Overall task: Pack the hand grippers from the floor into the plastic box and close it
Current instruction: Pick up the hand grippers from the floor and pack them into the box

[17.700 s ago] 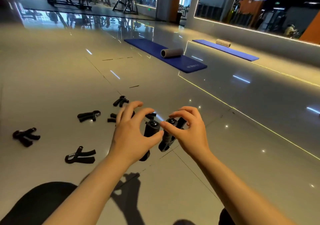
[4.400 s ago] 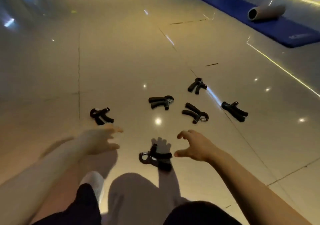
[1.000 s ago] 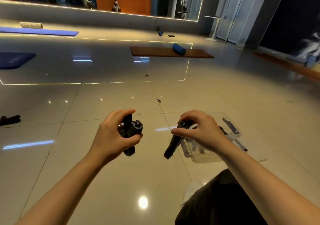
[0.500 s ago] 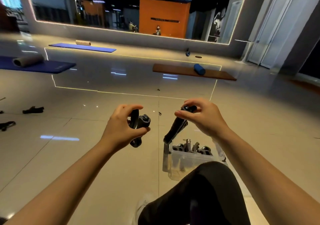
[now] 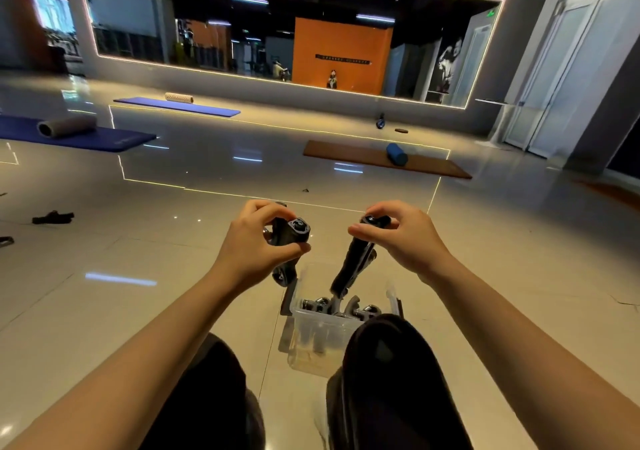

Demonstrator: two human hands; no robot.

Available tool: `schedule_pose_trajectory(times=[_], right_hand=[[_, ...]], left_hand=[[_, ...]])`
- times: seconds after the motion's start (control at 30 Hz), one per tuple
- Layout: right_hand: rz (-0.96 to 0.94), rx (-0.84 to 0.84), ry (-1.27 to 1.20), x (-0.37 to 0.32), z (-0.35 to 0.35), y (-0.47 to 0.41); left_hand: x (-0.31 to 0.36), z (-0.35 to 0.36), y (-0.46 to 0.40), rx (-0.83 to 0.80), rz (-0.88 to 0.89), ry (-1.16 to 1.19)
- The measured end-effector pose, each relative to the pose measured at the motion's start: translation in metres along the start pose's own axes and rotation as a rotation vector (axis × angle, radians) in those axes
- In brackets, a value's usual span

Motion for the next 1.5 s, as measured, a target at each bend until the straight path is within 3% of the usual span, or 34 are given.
schedule_pose_trajectory(times=[0.17, 0.57, 0.83, 1.07, 1.2, 1.5], right_hand=[[0.012, -0.076, 0.03, 0.077, 0.012, -0.026], [0.267, -0.174, -0.058, 0.285, 0.055, -0.065], [0.39, 0.138, -0.093, 0.393, 0.123, -0.047], [0.383, 0.141, -0.042, 0.437, 0.155, -0.032], [0.363, 0.145, 0.027, 0.44, 0.155, -0.027], [0.332, 0.118, 0.014, 0.436, 0.178, -0.022]], left_hand=[[-0.028, 0.057, -0.036, -0.053, -0.078, -0.077], [-0.148, 0.243, -0.118, -0.267, -0.265, -0.126], [-0.246, 0.309, -0.132, -0.222, -0.2, -0.191], [-0.308, 0.367, -0.125, -0.177, -0.191, -0.16], [-0.319, 0.393, -0.126, -0.233, -0.233, -0.163], [-0.326, 0.392, -0.123, -0.201, -0.323, -0.18]])
Point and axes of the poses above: each hand's wrist, its own y-axis away from the middle knuckle, its own z-axis out of the palm, x = y × z, the point moved 4 cm from there along -y, towards the middle knuckle, and after that the axes turned 8 degrees about -z, right-handed, at the moved point
